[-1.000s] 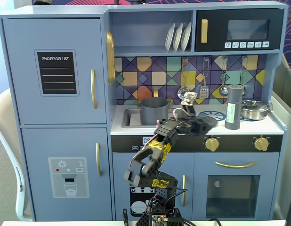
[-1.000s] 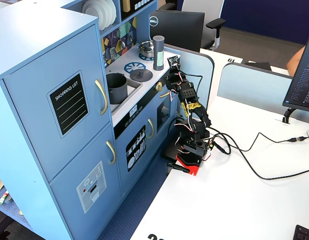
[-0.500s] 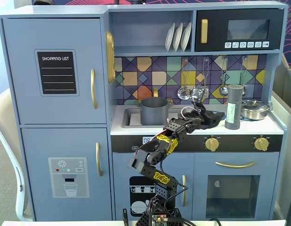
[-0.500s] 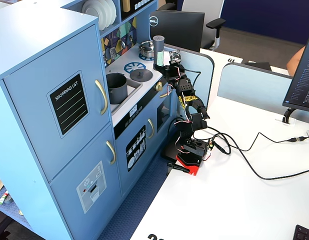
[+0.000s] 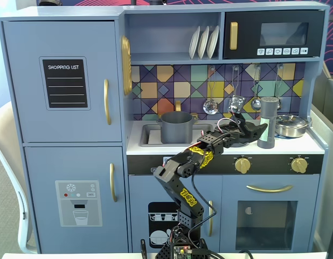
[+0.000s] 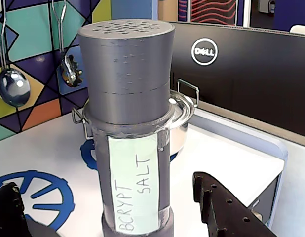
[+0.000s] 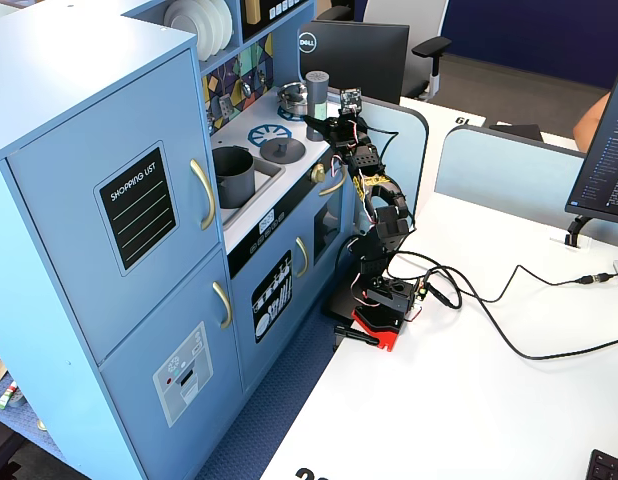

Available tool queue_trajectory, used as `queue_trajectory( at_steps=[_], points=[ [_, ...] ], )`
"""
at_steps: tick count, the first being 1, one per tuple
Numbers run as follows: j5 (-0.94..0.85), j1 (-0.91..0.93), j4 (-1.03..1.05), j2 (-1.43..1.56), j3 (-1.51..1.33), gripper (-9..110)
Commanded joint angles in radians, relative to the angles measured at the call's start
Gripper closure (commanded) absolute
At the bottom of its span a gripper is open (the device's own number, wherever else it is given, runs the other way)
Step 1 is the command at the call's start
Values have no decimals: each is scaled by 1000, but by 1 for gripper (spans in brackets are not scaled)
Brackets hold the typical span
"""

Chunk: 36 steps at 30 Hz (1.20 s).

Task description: Put salt in the gray recipient

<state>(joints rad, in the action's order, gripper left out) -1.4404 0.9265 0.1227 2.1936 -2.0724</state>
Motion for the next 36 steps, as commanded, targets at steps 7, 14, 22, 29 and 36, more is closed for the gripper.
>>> queue_trajectory(
  at_steps=[7,14,22,29,36],
  points=[
    [8,14,-91,-166,186,51],
    [8,14,-120,-304,305,52],
    [-2,9,-160,-472,446,53],
    [-14,-6,-158,-584,574,54],
    [-25,-21,-155,-617,601,56]
  ],
)
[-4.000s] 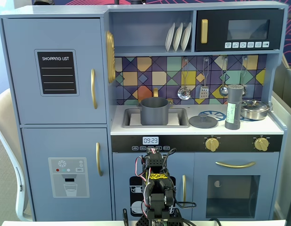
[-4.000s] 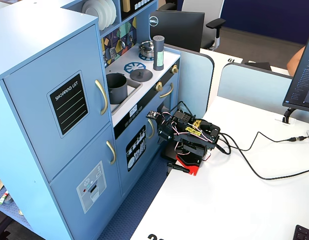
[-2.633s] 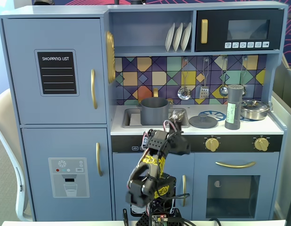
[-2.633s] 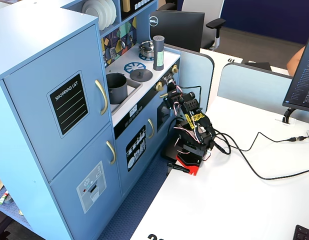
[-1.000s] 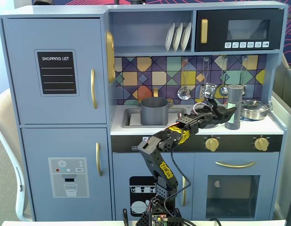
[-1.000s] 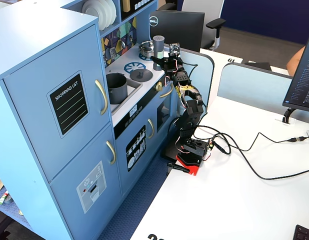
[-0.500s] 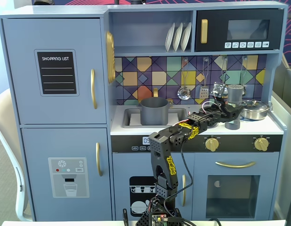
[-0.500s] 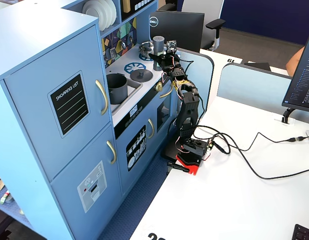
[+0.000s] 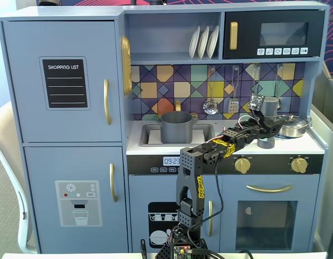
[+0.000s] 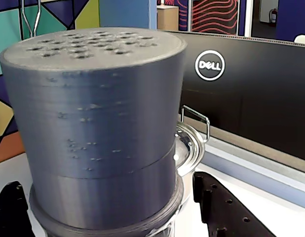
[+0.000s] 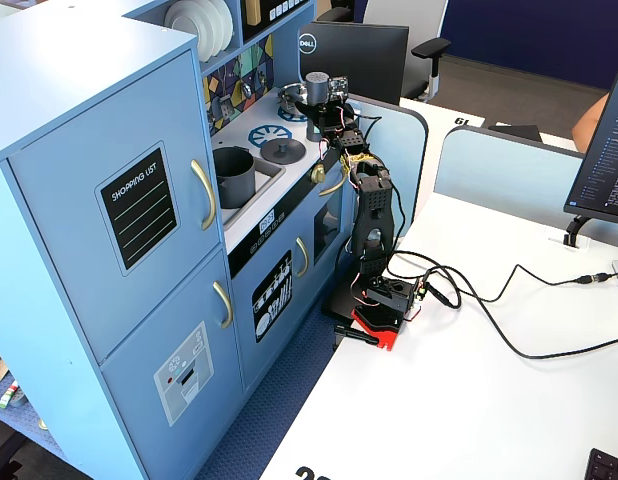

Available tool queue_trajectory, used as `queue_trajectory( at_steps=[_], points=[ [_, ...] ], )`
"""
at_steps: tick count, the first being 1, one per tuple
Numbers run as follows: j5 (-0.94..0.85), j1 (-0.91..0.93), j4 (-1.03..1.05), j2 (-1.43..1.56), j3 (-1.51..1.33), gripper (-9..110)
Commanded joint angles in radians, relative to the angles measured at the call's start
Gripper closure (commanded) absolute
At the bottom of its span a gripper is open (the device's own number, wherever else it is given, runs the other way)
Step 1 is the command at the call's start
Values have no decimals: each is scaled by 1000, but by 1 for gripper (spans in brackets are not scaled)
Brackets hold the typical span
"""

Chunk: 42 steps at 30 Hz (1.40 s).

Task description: Put salt in the gray recipient

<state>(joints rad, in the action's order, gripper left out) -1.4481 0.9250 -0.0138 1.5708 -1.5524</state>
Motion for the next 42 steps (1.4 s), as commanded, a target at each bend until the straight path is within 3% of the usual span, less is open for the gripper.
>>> queue_trajectory(
  at_steps=[1,11,13,17,18,30,42],
  points=[
    [-17,-23,-18,2,87,57],
    [-40,-40,-15,-28,121,61],
    [-49,-41,-14,-31,123,66],
    [-129,-44,8,-29,123,99],
    [-124,-44,5,-29,123,101],
    [-91,-57,23,18,143,101],
    [95,-195,184,153,325,101]
  ],
)
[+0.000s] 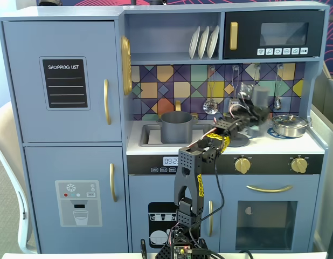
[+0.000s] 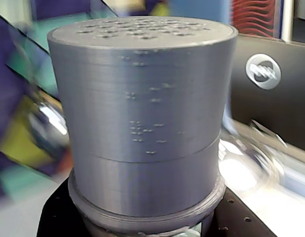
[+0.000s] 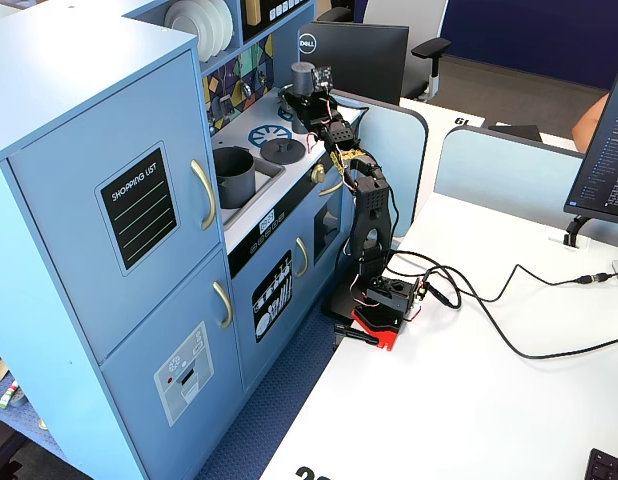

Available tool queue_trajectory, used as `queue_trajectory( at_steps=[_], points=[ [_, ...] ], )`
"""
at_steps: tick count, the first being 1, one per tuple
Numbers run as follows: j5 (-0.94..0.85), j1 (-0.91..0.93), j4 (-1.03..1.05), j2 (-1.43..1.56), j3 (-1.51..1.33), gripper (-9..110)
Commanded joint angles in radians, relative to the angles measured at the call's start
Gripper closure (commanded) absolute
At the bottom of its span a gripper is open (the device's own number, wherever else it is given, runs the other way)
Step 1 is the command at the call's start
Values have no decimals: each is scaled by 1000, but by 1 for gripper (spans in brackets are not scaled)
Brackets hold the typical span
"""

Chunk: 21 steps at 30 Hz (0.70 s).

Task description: Put salt in the gray recipient

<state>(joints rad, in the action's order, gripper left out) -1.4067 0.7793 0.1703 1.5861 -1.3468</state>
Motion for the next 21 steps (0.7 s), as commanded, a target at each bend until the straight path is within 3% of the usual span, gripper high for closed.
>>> queue_trajectory(
  at_steps=[1,7,21],
  points=[
    [74,-64,-3,152,127,101],
    [115,-192,155,275,138,101],
    [437,-558,360,451,146,101]
  ],
)
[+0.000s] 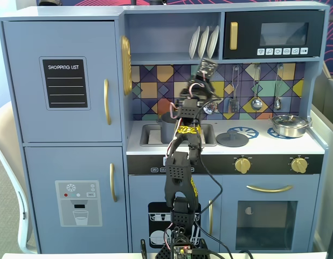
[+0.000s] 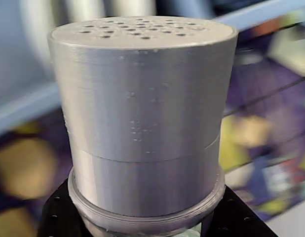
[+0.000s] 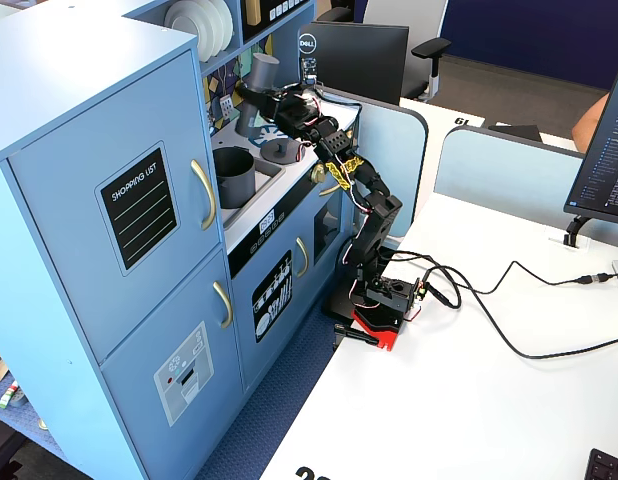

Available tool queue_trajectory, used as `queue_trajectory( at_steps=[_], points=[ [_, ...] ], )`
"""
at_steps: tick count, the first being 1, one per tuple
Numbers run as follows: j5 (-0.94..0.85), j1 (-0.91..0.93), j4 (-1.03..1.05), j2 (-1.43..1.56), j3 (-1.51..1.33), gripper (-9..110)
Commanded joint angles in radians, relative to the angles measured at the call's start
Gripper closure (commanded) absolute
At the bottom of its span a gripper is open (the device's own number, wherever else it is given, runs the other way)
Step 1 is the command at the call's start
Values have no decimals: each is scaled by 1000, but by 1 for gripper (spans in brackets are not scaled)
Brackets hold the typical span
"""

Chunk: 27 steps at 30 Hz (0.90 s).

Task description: Put salt in the gray recipient

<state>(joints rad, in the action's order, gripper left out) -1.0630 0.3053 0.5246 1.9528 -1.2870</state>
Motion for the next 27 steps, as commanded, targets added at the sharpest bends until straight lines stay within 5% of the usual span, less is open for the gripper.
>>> queue_trajectory(
  at_steps=[1,27],
  points=[
    [133,-107,6,87,86,101],
    [1164,-339,-54,11,26,101]
  ],
)
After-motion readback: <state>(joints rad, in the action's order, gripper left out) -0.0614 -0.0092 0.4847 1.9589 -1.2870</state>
